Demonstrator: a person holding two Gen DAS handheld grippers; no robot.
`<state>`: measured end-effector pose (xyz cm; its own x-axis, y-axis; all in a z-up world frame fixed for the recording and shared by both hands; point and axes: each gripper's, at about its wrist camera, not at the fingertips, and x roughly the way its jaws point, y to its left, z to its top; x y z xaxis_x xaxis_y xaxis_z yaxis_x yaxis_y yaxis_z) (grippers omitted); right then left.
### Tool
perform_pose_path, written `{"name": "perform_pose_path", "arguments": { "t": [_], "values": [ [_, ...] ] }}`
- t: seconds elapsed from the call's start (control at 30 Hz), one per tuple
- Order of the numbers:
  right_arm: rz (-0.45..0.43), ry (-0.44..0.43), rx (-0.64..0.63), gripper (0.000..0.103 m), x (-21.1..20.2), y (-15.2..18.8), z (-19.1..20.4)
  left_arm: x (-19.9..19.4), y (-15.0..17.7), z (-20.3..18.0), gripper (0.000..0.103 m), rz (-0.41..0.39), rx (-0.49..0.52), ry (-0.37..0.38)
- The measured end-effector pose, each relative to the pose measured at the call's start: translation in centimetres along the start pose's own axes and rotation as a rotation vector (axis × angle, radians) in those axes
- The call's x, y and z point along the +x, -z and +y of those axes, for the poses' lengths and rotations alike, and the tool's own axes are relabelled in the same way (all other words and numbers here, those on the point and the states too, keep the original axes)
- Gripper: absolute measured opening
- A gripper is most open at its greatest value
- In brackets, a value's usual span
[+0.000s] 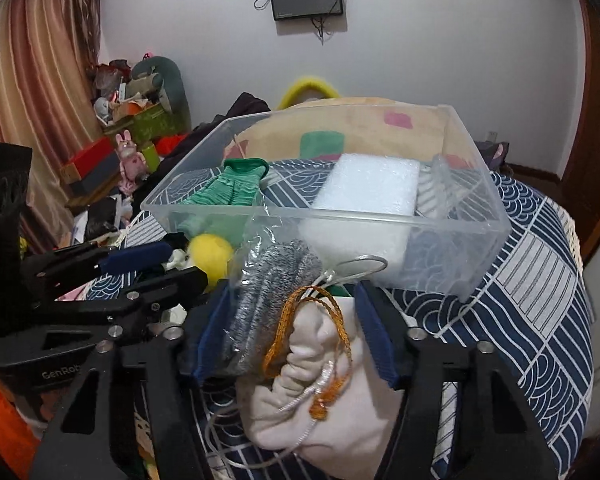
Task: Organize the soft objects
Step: 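Grasp the yellow ball with the left tool while the right tool grasps the steel wool bag, then lift the ball and steel wool bag into the clear box and release both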
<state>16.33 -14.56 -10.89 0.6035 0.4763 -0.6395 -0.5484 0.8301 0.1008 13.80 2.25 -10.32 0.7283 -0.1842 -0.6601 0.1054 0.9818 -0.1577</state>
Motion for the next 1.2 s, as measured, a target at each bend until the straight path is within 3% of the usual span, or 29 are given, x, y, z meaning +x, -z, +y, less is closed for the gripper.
{"name": "perform_pose_path", "arguments": {
  "t": [0.17,0.23,0.5,0.67,0.73,0.77,0.9,1.2],
  "values": [
    [-0.034,0.033,-0.006,0.053,-1.7,0.3,-0.5,0.9,-0.4,-0.2,0.058,0.005,-0.006,0.018],
    [-0.05,0.037,-0.005,0.051,-2.3,0.1,-0.6,1.4,-0.3,-0.4,0.043,0.015,-0.004,0.031],
    [-0.055,-0.018,0.009,0.047,-1.9,-1.9,0.5,-0.2,0.5,0.0,0.041,-0.028,-0.031,0.034],
    [-0.002,0.028,-0.04,0.046,0.6,-2.2,2.0,-2.9,0.7,1.1,0.04,-0.074,-0.068,0.035],
    [0.034,0.024,-0.033,0.026,1.4,-1.7,1.7,-3.5,0.8,1.3,0.039,-0.082,-0.075,0.038],
    [0.044,0.016,-0.032,0.023,1.5,-1.6,1.6,-3.7,0.8,1.3,0.039,-0.085,-0.076,0.037],
    [0.002,0.006,-0.033,0.016,-0.1,-1.5,1.4,-4.1,0.7,1.2,0.039,-0.098,-0.076,0.038],
    [-0.172,0.0,-0.012,0.015,-4.7,-3.0,1.8,-5.2,0.0,0.9,0.032,-0.124,-0.065,0.035]
  ]
}}
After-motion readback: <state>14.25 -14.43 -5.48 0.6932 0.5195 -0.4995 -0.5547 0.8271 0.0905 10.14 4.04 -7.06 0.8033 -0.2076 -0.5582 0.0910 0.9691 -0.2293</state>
